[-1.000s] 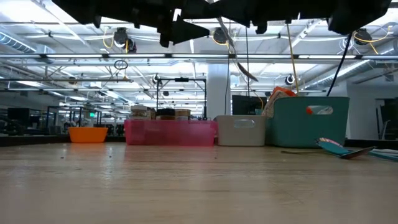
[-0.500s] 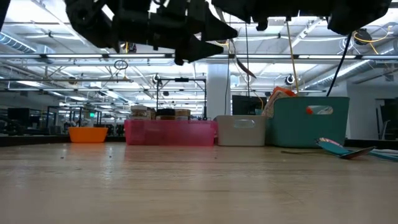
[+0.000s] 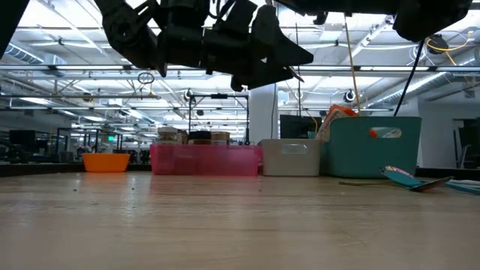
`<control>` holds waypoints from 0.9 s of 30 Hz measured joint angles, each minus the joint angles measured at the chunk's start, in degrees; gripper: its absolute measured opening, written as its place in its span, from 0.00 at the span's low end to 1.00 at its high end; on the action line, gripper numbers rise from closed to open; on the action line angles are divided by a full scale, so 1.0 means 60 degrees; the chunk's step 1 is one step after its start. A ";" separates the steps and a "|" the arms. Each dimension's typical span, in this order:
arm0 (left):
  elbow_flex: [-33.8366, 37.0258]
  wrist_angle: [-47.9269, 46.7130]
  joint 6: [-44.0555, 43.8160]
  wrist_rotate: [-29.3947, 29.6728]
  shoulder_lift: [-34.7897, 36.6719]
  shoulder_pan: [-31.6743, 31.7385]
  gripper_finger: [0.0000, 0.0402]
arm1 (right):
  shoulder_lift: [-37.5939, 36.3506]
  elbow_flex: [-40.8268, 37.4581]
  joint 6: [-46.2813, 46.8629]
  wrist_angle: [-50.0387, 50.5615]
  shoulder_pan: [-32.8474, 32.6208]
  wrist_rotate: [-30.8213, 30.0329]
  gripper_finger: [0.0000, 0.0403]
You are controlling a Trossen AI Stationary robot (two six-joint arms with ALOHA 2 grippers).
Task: Pick & Place Food Item
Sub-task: Put the bottom white and blue spoon into the white bin
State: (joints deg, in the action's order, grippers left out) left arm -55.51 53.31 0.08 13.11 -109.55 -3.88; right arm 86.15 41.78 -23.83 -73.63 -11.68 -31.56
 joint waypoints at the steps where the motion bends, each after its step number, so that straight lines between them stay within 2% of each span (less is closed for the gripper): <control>1: 0.0000 -0.0045 -0.0004 0.0001 -0.0004 0.0000 0.85 | 0.0000 0.0000 -0.0028 -0.0013 -0.0004 -0.0003 0.07; 5: 0.0000 -0.0192 0.0264 0.0287 -0.0001 -0.0007 0.84 | 0.0000 0.0000 -0.0168 0.0015 -0.0004 -0.0031 0.07; 8: 0.0000 -0.0201 0.0543 0.0632 -0.0001 -0.0007 0.78 | 0.0000 0.0000 -0.0168 0.0019 -0.0004 -0.0060 0.07; 21: 0.0000 0.0071 -0.0584 0.0917 0.0003 0.0148 0.22 | 0.0000 0.0000 -0.0230 0.0132 -0.0011 -0.0511 0.08; 27: 0.0003 -0.0021 -0.0773 0.0179 0.0007 0.0351 0.03 | 0.0000 0.0000 0.0102 0.0322 -0.0029 -0.0397 0.05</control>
State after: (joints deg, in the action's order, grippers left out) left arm -55.49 53.18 -4.56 14.18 -109.51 -1.77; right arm 86.15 41.78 -23.22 -71.70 -11.85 -33.94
